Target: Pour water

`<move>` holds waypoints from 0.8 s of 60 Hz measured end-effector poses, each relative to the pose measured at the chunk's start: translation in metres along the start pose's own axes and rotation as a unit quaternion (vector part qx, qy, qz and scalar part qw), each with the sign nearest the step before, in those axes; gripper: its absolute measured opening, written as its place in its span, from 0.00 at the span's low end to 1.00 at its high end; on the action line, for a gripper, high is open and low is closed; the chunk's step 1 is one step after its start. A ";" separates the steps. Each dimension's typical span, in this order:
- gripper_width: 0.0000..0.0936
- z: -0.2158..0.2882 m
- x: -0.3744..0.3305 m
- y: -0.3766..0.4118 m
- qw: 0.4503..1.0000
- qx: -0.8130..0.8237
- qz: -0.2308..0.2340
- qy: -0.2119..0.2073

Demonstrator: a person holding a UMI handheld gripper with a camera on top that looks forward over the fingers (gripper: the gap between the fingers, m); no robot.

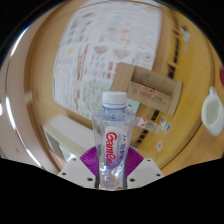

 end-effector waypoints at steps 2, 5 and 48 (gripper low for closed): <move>0.32 0.013 0.001 -0.005 0.998 0.056 0.026 -0.006; 0.32 0.032 0.000 -0.010 0.989 0.139 0.052 -0.025; 0.32 0.095 -0.017 -0.040 0.982 0.184 0.039 -0.016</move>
Point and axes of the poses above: the point between the fingertips, and its own axes, seen from behind it with the camera up: y to the left, z up, x forward, the way the camera looks, the point moved 4 cm from there along -x, backward, against the way the camera looks, and after that the axes turned 5 degrees about x, right-handed, at the moved point
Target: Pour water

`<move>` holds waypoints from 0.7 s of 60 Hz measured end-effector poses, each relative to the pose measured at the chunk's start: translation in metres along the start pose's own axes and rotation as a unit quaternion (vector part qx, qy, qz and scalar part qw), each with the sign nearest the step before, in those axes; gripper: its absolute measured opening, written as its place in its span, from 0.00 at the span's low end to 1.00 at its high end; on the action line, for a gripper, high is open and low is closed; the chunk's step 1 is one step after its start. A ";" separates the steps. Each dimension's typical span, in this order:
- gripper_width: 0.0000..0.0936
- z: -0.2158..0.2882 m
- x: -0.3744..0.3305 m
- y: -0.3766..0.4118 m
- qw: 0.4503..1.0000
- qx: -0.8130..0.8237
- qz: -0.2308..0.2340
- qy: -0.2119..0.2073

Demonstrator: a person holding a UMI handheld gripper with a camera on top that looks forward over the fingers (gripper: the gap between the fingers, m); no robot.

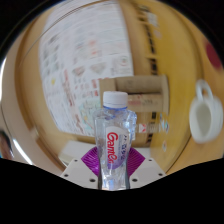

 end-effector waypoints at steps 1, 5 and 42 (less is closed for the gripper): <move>0.32 0.004 0.000 0.006 0.999 -0.032 -0.006 0.003; 0.32 0.021 0.000 0.033 0.986 -0.166 -0.028 0.006; 0.32 0.238 -0.105 -0.079 0.640 -0.693 -0.329 0.038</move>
Point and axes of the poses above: the point between the fingertips, and its own axes, seen from behind it with the camera up: y to the left, z up, x forward, the way the camera looks, the point moved 4 cm from there along -x, backward, against the way the camera looks, and after that the axes turned 5 degrees about x, right-handed, at the moved point
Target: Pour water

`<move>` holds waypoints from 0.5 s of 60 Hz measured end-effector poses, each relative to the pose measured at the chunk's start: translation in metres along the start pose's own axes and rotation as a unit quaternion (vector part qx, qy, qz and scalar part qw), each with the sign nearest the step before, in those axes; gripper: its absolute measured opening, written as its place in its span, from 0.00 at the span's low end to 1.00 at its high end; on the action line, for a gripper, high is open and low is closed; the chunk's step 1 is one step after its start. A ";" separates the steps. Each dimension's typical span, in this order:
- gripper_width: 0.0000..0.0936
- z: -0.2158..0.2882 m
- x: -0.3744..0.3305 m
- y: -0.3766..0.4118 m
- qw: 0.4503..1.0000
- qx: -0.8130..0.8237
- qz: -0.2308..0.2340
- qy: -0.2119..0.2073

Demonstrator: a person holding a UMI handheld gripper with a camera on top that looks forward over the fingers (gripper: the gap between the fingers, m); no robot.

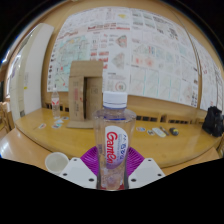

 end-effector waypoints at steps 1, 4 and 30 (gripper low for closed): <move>0.32 -0.006 0.002 -0.001 1.000 0.002 -0.001 0.005; 0.32 -0.020 0.005 -0.001 1.000 0.011 -0.002 0.017; 0.73 -0.061 0.010 -0.014 0.997 0.025 -0.028 0.063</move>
Point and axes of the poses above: the point between the fingertips, and its own axes, seen from behind it with the camera up: y to the left, z up, x forward, the way the camera looks, the point moved 4 cm from there along -x, backward, against the way the camera looks, and after that the axes turned 5 degrees about x, right-handed, at the moved point
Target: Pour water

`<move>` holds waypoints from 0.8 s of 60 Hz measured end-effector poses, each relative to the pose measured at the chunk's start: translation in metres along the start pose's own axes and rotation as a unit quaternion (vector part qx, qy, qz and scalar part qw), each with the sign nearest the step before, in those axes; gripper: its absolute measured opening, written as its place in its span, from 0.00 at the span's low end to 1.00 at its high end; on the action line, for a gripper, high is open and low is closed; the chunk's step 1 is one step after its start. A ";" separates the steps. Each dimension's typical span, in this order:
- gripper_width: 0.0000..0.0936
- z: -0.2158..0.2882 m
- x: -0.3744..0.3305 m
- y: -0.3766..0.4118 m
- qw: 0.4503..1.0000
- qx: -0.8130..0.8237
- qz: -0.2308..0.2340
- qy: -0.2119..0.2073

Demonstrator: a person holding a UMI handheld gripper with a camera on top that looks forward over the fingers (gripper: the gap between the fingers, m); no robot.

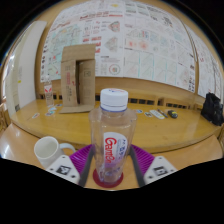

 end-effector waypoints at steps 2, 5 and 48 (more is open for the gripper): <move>0.87 -0.002 -0.004 0.000 1.000 0.000 -0.004 0.012; 0.87 -0.003 -0.012 0.000 1.000 0.003 -0.013 0.018; 0.91 -0.041 -0.411 0.087 0.995 -0.013 -0.076 0.060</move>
Point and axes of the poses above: the point between the fingertips, and its own axes, seen from behind it with the camera up: y to the left, z up, x forward, the way the camera looks, the point moved 4 cm from there along -x, backward, against the way the camera looks, and after that the axes turned 5 degrees about x, right-handed, at the moved point
